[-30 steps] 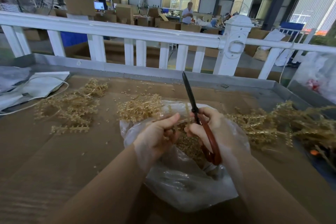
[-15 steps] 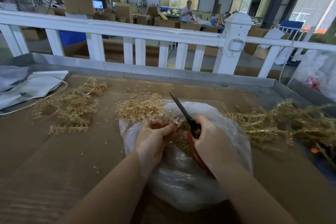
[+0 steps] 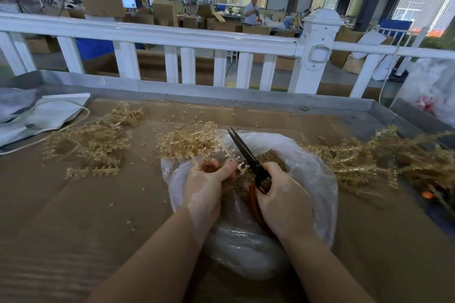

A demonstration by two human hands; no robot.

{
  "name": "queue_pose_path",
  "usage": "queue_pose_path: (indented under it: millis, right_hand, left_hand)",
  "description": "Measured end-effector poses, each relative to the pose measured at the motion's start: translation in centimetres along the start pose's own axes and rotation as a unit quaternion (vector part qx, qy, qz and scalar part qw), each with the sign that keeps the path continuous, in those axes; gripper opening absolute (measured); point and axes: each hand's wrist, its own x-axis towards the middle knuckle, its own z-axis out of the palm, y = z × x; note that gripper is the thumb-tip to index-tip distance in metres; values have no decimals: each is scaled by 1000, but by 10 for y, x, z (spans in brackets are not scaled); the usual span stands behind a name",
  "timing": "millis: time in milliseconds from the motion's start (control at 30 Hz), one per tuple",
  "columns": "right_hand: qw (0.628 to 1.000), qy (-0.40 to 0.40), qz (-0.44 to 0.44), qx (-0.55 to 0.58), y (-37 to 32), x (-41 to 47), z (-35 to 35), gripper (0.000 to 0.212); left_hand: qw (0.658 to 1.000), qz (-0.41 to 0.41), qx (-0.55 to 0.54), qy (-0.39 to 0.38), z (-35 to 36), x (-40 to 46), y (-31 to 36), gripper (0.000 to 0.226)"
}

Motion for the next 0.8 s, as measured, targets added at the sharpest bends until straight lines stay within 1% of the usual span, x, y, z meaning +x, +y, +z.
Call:
queue_pose_path:
  millis: [167, 267, 367, 433, 500, 600, 700, 800]
  right_hand:
    - [1000, -8, -4, -1, 0, -1, -1, 30]
    - [1000, -12, -5, -1, 0, -1, 0, 27]
    - [1000, -11, -3, 1, 0, -2, 0, 27]
    - [1000, -13, -3, 4, 0, -2, 0, 29]
    - [1000, -13, -3, 5, 0, -1, 0, 30]
    - [1000, -12, -3, 9, 1, -2, 0, 31]
    - [1000, -11, -5, 3, 2, -2, 1, 30]
    - [1000, -5, -6, 2, 3, -2, 1, 29]
  left_hand:
    - [1000, 6, -29, -6, 1, -2, 1, 27]
    - [999, 0, -35, -27, -1, -1, 1, 23]
    - [999, 16, -27, -39, -1, 0, 1, 25]
    - [999, 21, -24, -34, 0, 0, -1, 22]
    - [999, 13, -18, -34, 0, 1, -1, 20]
    - [998, -19, -24, -54, -3, 3, 1, 25]
    - [997, -29, -28, -63, -5, 2, 1, 20]
    - [999, -15, -18, -47, -3, 0, 0, 28]
